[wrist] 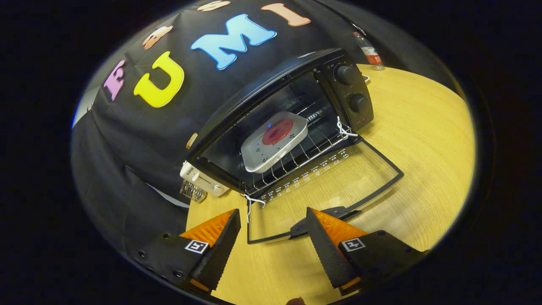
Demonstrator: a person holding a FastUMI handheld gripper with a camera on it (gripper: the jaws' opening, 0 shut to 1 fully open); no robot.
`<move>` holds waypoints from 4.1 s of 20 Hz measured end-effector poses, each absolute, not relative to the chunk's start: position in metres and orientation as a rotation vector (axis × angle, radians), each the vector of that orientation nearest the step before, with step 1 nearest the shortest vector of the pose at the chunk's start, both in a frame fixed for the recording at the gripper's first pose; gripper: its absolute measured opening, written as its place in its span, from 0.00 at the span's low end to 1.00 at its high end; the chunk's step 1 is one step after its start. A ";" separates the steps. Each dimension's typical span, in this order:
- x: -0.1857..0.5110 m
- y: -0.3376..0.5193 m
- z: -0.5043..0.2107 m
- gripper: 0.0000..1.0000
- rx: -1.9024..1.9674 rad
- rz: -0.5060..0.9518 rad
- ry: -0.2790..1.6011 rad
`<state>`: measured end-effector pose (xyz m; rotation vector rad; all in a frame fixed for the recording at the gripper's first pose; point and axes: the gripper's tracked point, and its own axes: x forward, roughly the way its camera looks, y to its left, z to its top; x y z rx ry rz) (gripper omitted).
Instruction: Open the toaster oven, put the food inside, and close the toaster oven door.
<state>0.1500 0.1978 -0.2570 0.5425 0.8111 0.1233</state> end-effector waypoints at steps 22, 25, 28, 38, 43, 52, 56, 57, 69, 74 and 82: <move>0.103 0.174 -0.338 0.97 -0.111 0.193 1.012; 0.112 0.177 -0.340 0.97 -0.121 0.182 0.992; 0.121 0.172 -0.340 0.98 -0.110 0.144 0.991; 0.122 0.173 -0.329 0.98 -0.128 0.086 0.930; 0.122 0.173 -0.316 0.98 -0.120 0.083 0.904; 0.125 0.175 -0.291 0.98 -0.092 0.071 0.843; 0.132 0.176 -0.267 0.98 -0.117 0.070 0.755; 0.135 0.176 -0.262 0.98 -0.127 0.075 0.730; 0.162 0.182 -0.168 0.98 -0.162 0.139 0.449; 0.136 0.164 -0.118 0.98 -0.175 0.146 0.315; 0.082 0.100 -0.071 0.97 -0.110 0.074 0.229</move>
